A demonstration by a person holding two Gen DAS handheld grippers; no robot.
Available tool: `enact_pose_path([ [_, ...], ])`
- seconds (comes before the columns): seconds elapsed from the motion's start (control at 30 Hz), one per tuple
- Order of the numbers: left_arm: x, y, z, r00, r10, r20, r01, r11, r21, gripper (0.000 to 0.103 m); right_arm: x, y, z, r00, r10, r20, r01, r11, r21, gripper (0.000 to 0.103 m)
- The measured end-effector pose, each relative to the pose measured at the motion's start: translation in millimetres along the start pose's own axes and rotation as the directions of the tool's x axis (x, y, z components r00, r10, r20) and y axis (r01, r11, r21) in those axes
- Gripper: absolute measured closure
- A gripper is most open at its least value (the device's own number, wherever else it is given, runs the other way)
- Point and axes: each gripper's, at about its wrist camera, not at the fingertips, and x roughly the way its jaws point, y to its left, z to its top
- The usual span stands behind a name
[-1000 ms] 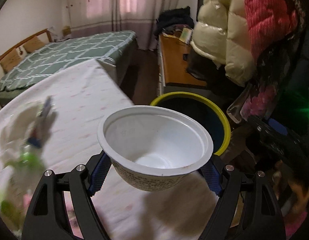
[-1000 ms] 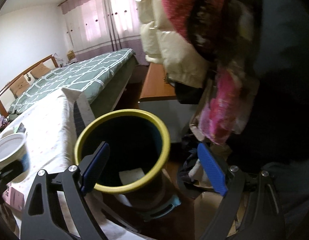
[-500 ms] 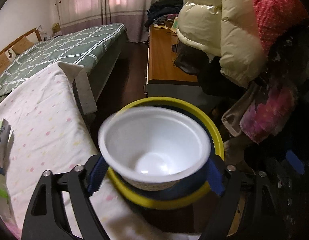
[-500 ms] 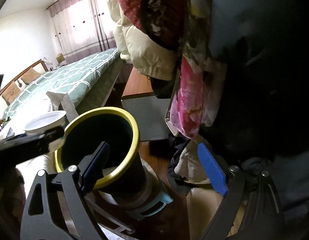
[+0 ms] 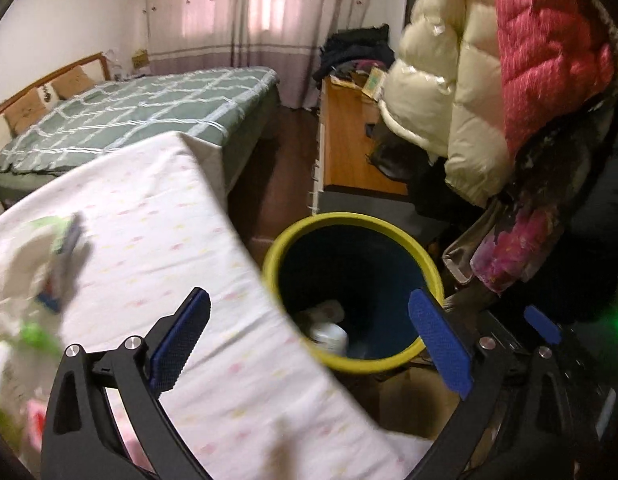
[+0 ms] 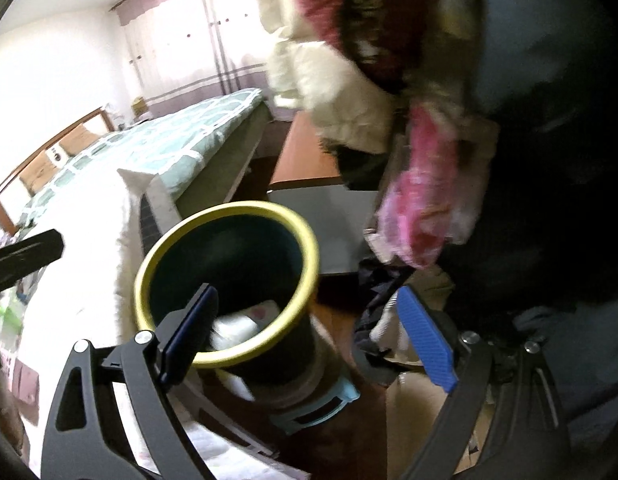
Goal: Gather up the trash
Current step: 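Move both tools back over the trash on the sheet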
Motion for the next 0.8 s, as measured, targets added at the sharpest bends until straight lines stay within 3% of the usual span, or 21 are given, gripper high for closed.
enact_pose_path([
  [0.17, -61, 57, -18, 0.993, 0.085, 0.079, -0.079, 0.994, -0.075, 0.005, -1, 39, -5, 0.998, 0.067, -0.021, -0.068, 0.996, -0.061, 0.017],
  [0.33, -113, 122, -40, 0.97, 0.21, 0.123, -0.186, 0.966, -0.178, 0.005, -8, 91, -10, 0.987, 0.157, -0.04, -0.161, 0.977, -0.137, 0.017],
  [0.5, -158, 194, -75, 0.915, 0.384, 0.125, -0.333, 0.893, -0.302, 0.005, -15, 159, -13, 0.966, 0.25, -0.06, -0.257, 0.936, -0.242, 0.017],
  [0.63, -187, 243, -100, 0.868, 0.483, 0.112, -0.411, 0.827, -0.383, 0.005, -19, 212, -11, 0.941, 0.327, -0.084, -0.337, 0.887, -0.316, 0.017],
  [0.8, -209, 288, -124, 0.823, 0.561, 0.094, -0.464, 0.759, -0.457, 0.005, -21, 282, -2, 0.901, 0.417, -0.116, -0.428, 0.817, -0.386, 0.018],
])
